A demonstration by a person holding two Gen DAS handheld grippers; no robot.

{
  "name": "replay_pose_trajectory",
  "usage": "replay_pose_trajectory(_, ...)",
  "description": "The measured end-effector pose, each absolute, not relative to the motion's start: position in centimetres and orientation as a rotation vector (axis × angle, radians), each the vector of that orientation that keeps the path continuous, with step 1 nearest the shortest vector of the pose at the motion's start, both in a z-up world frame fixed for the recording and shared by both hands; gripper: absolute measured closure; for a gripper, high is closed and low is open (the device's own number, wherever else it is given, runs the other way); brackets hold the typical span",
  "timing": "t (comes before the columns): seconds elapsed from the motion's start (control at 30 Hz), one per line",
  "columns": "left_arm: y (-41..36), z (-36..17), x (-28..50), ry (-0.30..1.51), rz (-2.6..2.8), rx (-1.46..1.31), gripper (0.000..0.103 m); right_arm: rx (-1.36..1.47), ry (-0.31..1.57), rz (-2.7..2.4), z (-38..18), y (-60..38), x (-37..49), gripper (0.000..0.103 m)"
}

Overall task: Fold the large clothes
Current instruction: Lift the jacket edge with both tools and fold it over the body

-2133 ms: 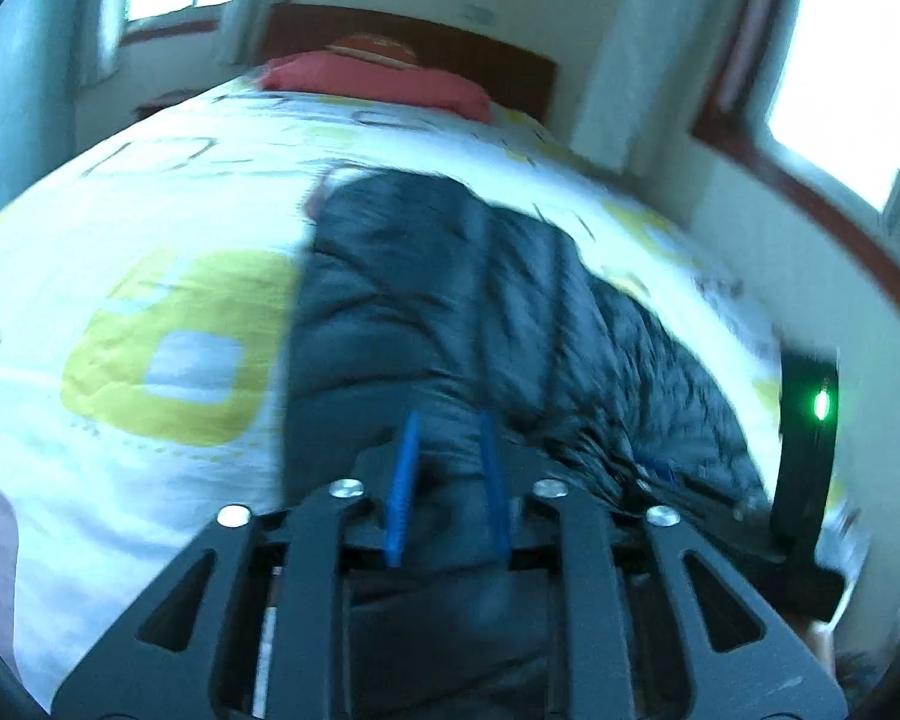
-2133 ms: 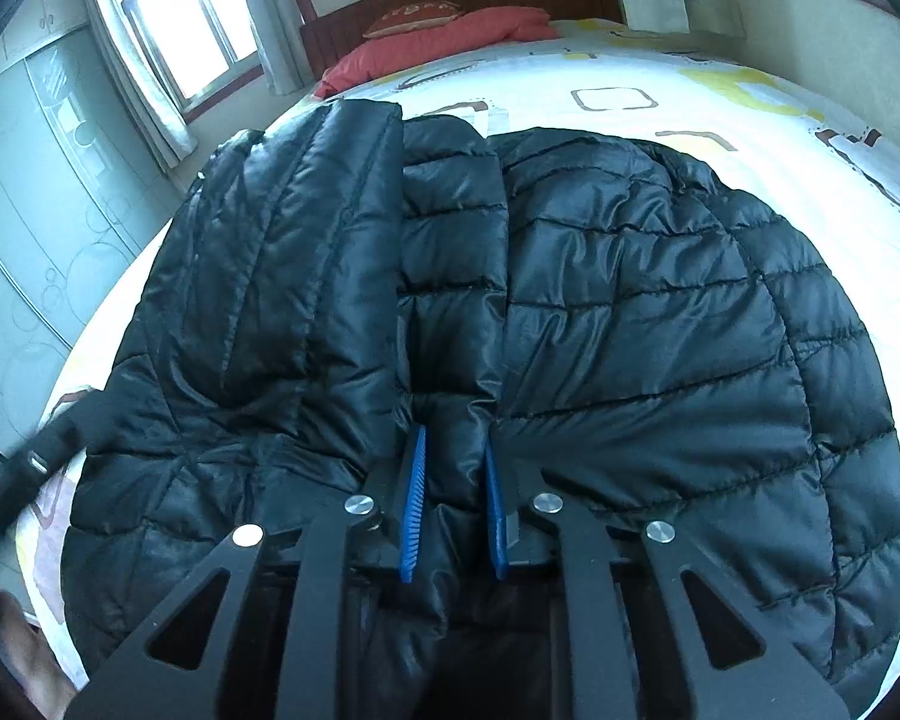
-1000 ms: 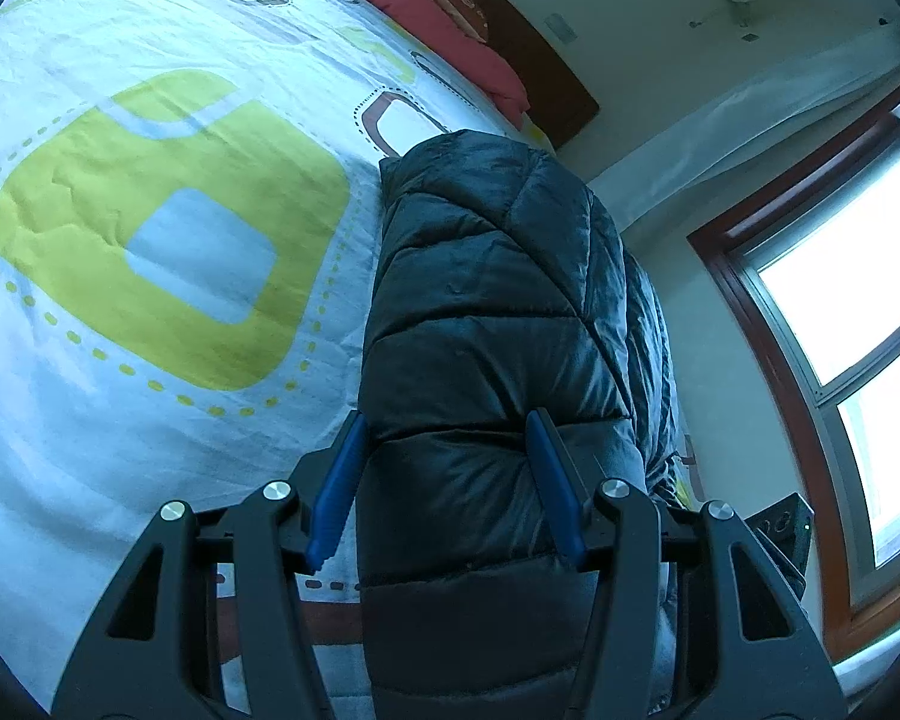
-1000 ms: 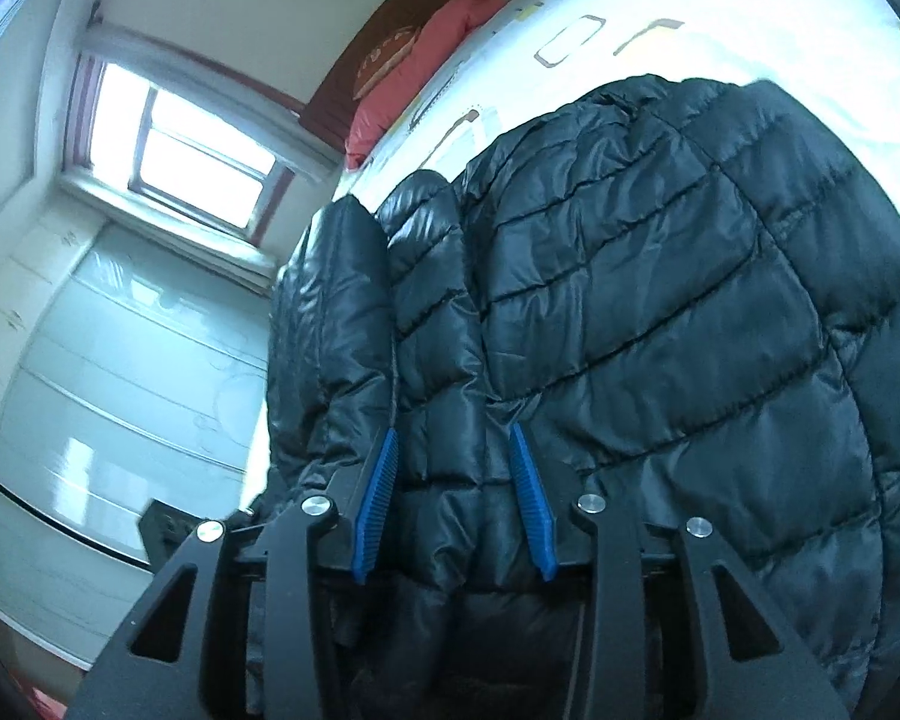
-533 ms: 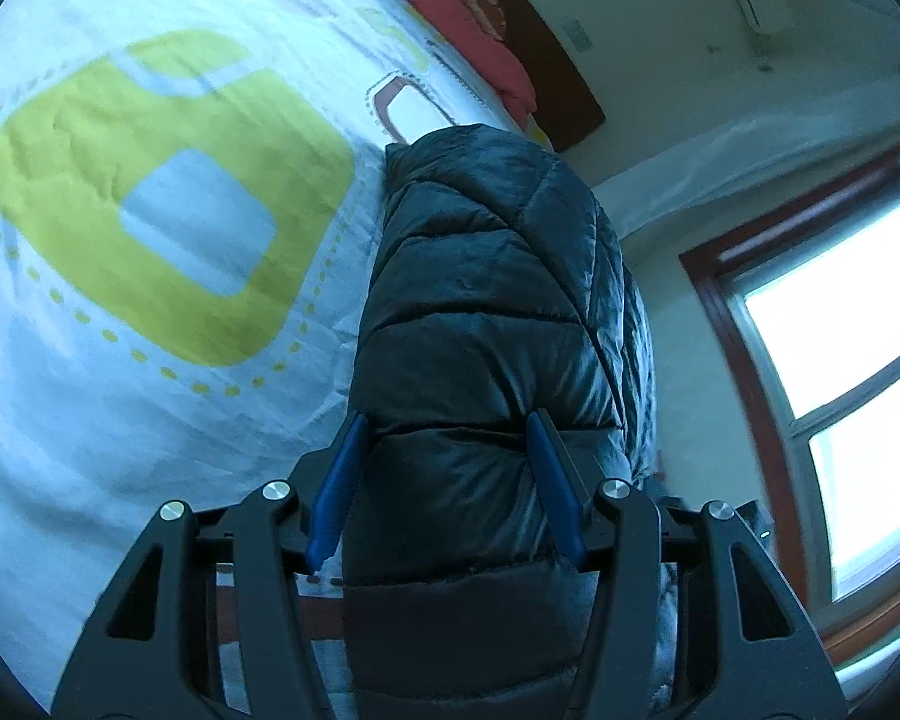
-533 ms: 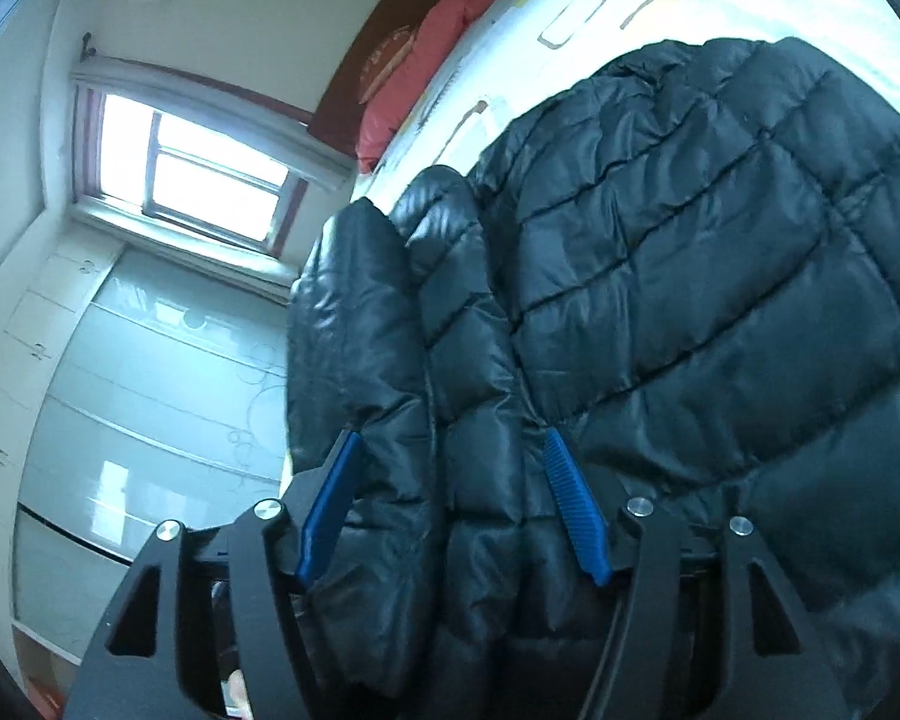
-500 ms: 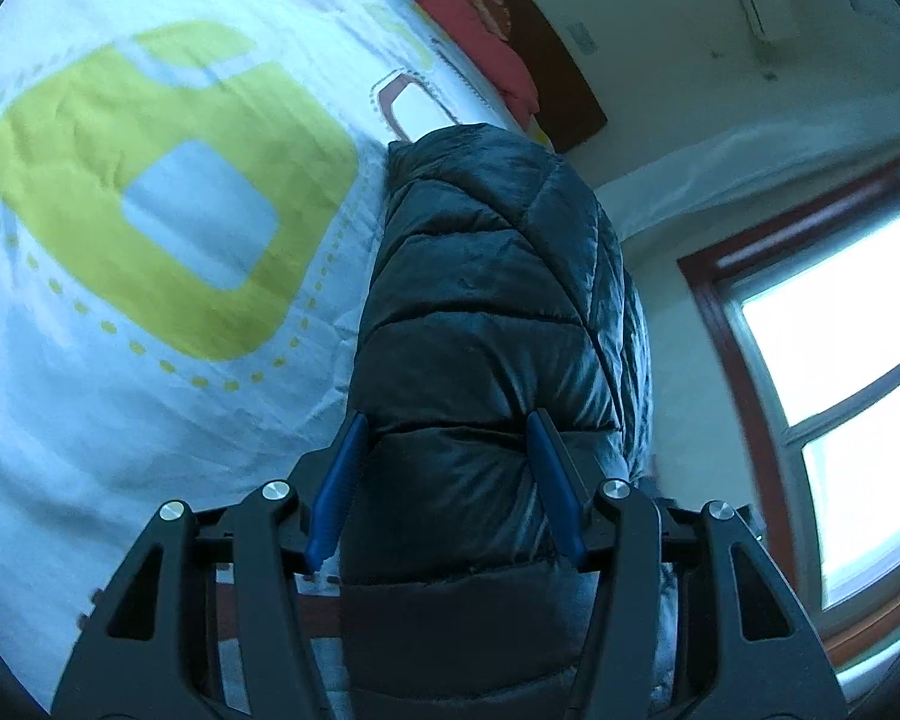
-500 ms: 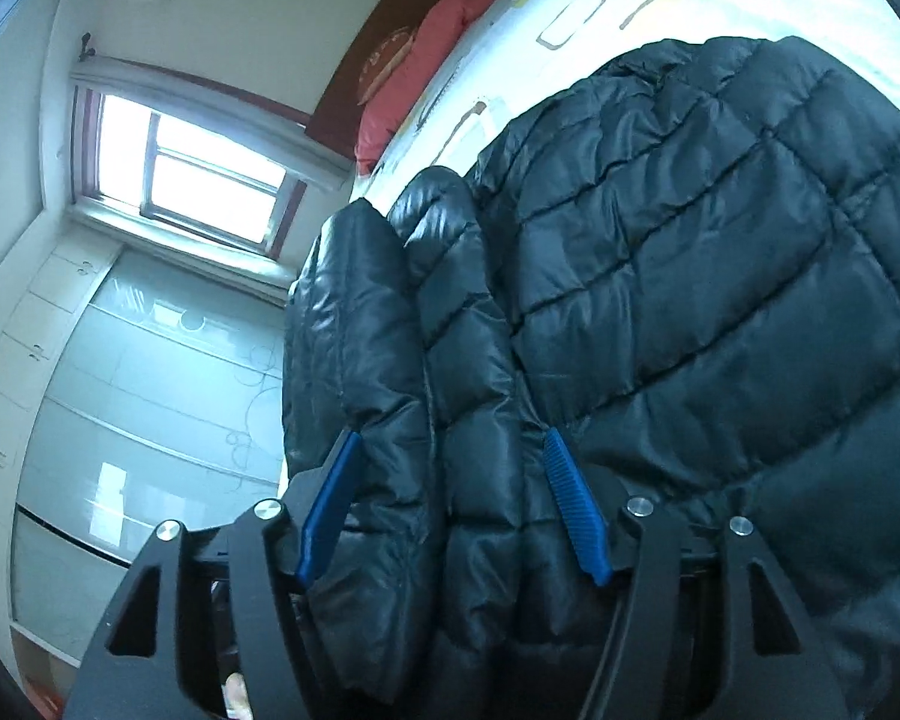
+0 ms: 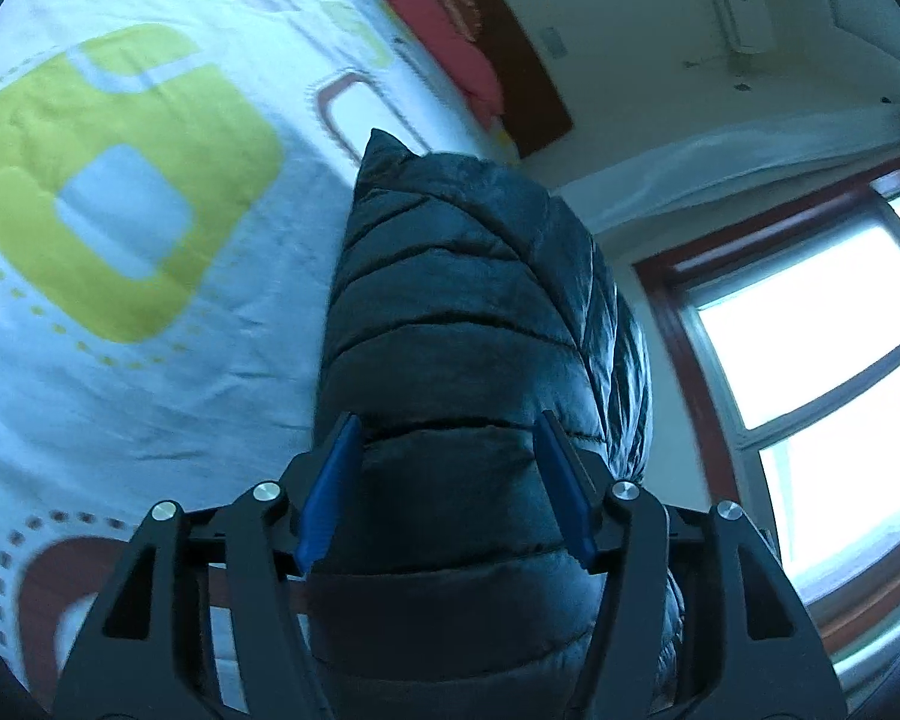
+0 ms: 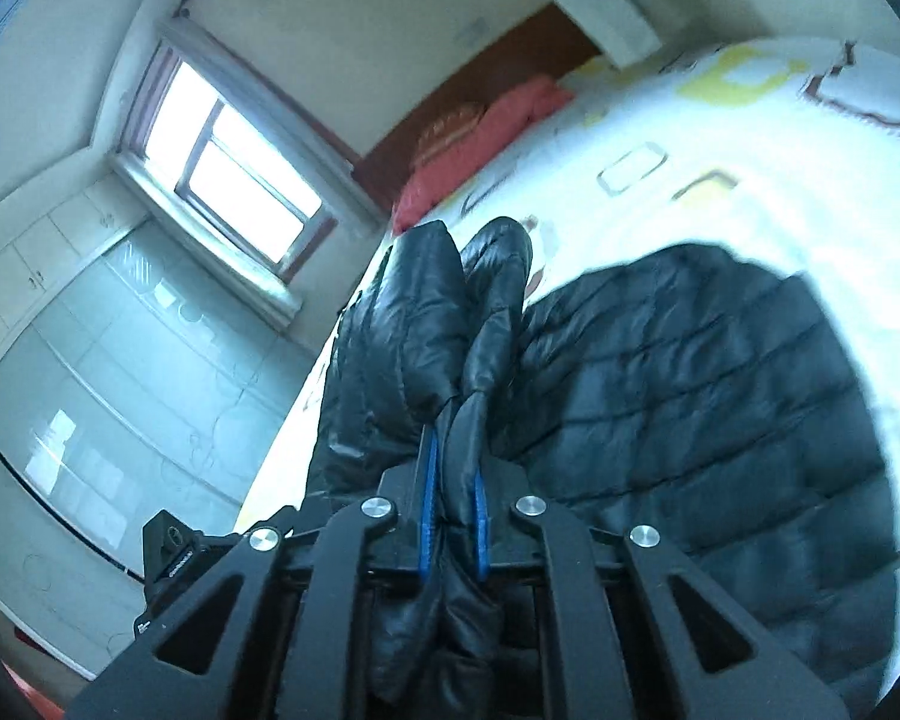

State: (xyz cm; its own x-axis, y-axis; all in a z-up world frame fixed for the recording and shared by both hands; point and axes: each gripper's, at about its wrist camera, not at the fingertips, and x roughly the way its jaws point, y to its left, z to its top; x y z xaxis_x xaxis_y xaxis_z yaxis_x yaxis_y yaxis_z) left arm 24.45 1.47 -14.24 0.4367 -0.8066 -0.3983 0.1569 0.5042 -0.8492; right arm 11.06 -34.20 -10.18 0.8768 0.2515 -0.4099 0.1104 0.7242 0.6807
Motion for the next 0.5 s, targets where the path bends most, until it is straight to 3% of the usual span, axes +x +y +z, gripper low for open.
replay_pose_trajectory(0.17, -1.9, -13.8, 23.6, 0.913, -0.734, -0.838, 0.038, 0.779, 0.499, -0.017, -10.8, -37.5, 8.1, 0.094)
replay_pose_trajectory(0.4, -7.2, -13.7, 22.3, 0.916, -0.731, -0.691, 0.037, 0.896, 0.571, -0.095, -16.1, -41.1, 7.6, 0.094)
replay_pose_trajectory(0.47, -8.5, -13.6, 22.1, 0.915, -0.696, -0.602, 0.039, 0.937, 0.582, -0.089, -17.7, -41.8, 7.5, 0.094)
replay_pose_trajectory(0.5, -9.2, -13.6, 22.0, 0.917, -0.664, -0.545, 0.045, 0.948, 0.589, -0.086, -18.3, -42.0, 7.6, 0.093)
